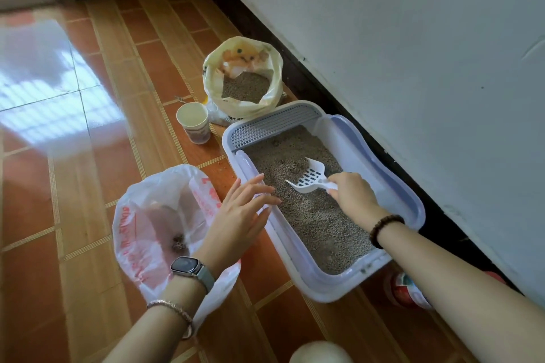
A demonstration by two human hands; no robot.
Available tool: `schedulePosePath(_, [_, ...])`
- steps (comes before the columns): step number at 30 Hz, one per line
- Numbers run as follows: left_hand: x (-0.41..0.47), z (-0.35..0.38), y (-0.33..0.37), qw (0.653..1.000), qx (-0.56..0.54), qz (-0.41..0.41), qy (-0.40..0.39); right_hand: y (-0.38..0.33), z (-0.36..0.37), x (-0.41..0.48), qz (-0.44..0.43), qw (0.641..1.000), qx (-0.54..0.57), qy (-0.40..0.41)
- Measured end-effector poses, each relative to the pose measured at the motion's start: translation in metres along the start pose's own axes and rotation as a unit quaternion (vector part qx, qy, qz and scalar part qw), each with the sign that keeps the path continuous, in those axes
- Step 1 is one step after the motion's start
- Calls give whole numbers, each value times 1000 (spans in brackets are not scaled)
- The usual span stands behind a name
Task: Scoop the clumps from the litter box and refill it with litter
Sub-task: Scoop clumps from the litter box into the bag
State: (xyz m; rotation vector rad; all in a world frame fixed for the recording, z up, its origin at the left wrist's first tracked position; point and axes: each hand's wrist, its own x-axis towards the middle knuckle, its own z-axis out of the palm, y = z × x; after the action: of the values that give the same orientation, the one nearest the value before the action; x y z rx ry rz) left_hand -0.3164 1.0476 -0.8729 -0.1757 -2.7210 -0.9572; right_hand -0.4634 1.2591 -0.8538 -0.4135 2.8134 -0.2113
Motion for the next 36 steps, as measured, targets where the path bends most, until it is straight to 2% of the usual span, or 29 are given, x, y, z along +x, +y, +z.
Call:
schedulePosePath(5, [-3, -5, -2, 1000, 2, -8, -27, -6, 13, 6, 11, 998, 57, 5])
schedulePosePath(9, [-2, -6, -1, 999, 17, -11, -45, -2, 8, -2, -14, 996, 92, 18])
schedulePosePath(16, [0, 3, 3, 1000, 14, -13, -21, 9, -6, -18, -36, 989, 135, 38])
schedulePosePath(36, [-4, -2, 6, 999, 13, -24, -33, 7, -22, -36, -27, 988, 137, 71])
